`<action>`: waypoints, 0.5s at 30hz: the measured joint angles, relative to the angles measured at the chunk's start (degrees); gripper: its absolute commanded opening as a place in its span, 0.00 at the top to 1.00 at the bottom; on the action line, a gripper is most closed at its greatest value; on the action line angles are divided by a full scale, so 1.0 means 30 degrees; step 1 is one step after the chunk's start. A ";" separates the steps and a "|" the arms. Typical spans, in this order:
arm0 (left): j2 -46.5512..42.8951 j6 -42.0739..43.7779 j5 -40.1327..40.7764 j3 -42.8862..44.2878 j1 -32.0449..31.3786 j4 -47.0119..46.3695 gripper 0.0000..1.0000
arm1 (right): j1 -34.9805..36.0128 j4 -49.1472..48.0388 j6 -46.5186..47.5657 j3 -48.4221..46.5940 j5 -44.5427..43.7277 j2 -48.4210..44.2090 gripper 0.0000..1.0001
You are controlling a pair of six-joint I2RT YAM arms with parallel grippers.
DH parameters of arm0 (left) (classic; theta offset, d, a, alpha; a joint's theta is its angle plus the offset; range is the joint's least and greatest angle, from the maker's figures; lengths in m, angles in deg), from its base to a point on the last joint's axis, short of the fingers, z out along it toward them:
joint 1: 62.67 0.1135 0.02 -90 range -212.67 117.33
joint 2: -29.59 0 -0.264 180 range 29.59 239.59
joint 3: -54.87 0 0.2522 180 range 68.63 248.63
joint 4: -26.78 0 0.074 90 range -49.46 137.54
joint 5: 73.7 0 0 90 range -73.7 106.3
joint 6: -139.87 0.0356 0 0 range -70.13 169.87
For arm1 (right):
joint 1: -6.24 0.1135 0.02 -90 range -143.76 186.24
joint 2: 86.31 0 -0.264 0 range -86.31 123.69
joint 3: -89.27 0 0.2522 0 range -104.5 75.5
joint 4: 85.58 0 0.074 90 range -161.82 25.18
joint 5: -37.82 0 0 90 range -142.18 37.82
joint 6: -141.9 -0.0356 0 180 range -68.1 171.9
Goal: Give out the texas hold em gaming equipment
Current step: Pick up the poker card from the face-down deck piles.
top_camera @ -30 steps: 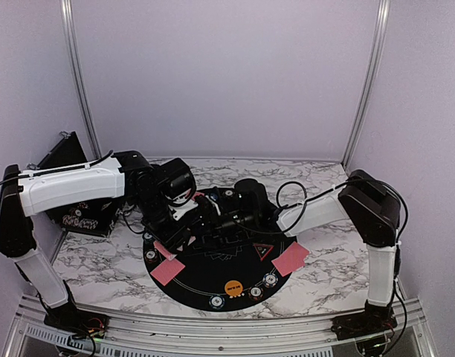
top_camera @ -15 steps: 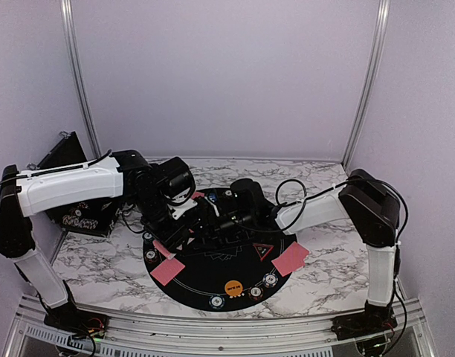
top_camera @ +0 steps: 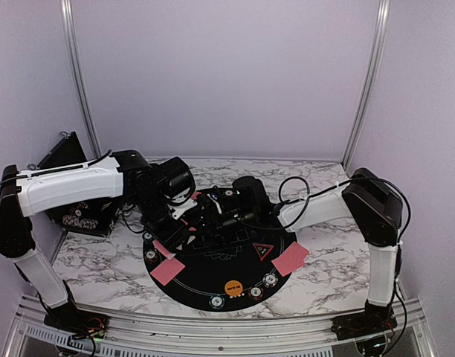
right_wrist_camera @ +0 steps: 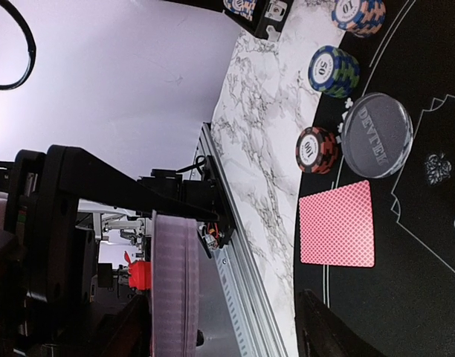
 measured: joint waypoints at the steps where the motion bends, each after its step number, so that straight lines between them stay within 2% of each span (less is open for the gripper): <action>1: 0.0000 -0.0007 0.0000 0.0000 0.0000 0.0000 0.42 | -0.0036 0.0051 0.0044 0.0007 -0.0007 -0.0029 0.36; 15: 0.0000 0.0007 0.0000 0.0000 0.0000 -0.0007 0.42 | -0.0262 0.0284 0.0153 0.0306 -0.0131 -0.0408 0.37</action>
